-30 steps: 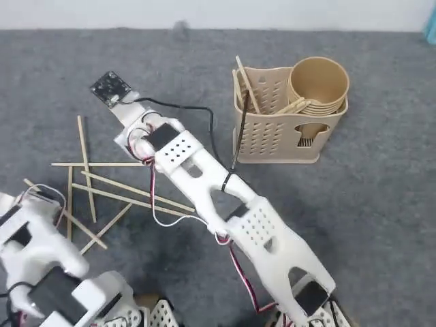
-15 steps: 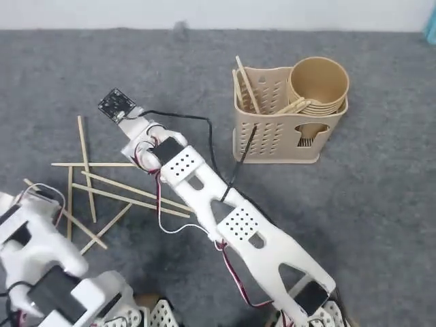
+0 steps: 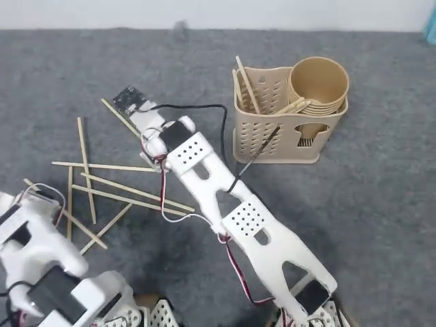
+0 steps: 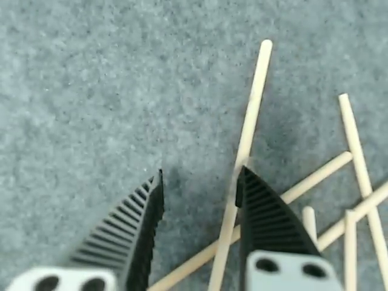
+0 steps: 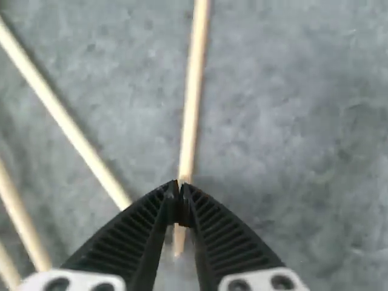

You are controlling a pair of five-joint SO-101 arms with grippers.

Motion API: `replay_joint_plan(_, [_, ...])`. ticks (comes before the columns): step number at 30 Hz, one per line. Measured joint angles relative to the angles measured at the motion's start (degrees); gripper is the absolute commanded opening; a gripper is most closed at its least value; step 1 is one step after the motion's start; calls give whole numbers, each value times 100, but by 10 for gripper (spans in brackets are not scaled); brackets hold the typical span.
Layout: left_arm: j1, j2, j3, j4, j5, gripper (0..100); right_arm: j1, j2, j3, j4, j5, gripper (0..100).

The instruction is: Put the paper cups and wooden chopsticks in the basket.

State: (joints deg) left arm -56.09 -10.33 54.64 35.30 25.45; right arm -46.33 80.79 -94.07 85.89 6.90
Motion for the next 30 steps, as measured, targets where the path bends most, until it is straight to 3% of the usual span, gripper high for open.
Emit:
replay_joint_plan(4, [0,0,0,0,0,185,-35,9,0,-273,0,165])
replay_joint_plan(9, [0,0,0,0,0,185,-9,9,0,-352,0,169])
replay_joint_plan(11, [0,0,0,0,0,185,-26,35,0,-396,0,151])
replay_joint_plan(15, [0,0,0,0,0,185,-26,202,0,-404,0,15])
replay_joint_plan(21, [0,0,0,0,0,185,9,299,0,-404,0,5])
replay_joint_plan(30, [0,0,0,0,0,185,97,88,-88,1371,0,7])
